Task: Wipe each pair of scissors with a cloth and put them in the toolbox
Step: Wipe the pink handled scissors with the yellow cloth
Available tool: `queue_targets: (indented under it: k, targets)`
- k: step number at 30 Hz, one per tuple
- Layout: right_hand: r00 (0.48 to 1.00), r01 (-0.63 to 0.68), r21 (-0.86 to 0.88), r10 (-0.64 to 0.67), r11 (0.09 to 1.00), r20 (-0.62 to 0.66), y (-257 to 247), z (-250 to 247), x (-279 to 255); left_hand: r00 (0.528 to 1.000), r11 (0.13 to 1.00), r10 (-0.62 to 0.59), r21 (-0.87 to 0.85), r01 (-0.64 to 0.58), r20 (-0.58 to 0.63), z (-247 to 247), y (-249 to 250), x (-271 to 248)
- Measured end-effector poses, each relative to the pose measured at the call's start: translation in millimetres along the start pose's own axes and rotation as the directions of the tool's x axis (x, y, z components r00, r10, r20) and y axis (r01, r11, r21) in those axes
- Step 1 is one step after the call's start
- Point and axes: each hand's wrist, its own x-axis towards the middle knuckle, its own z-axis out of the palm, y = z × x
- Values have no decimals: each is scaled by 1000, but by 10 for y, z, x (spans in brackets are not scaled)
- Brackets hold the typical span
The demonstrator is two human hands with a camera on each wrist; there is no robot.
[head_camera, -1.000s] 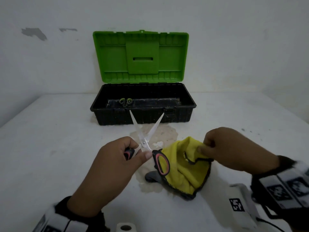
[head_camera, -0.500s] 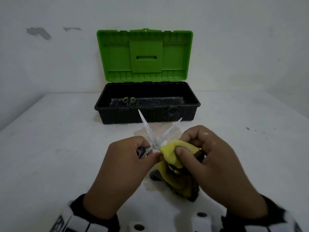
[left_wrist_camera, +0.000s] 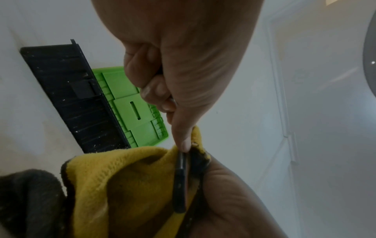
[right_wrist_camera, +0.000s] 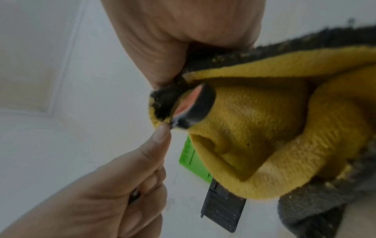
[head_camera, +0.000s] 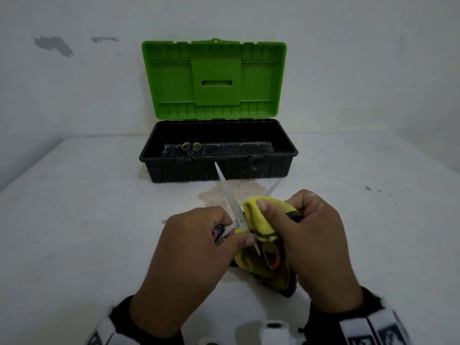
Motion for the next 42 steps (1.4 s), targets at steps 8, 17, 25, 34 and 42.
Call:
queue_targets:
  k: [8,17,25,34,42]
  targets:
    - [997,-54,97,48,994,59,17,-20,-10,999,998,41,-38,-41,5,-11,-50,-2]
    - [995,-65,130,54,989,83,9,-25,-28,998,996,46,-82,-42,42,-64,-69,-7]
    - [989,-91,166,69,982,133,1,2,-74,996,993,83,-81,-82,17,-90,-83,-16]
    - [996,-50,158,38,986,79,-32,-9,-54,992,990,122,-67,-122,-9,-142,-92,5]
    - [999,-40,183,44,982,-16,-33,-8,-26,991,988,136,-67,-137,-22,-145,-71,8]
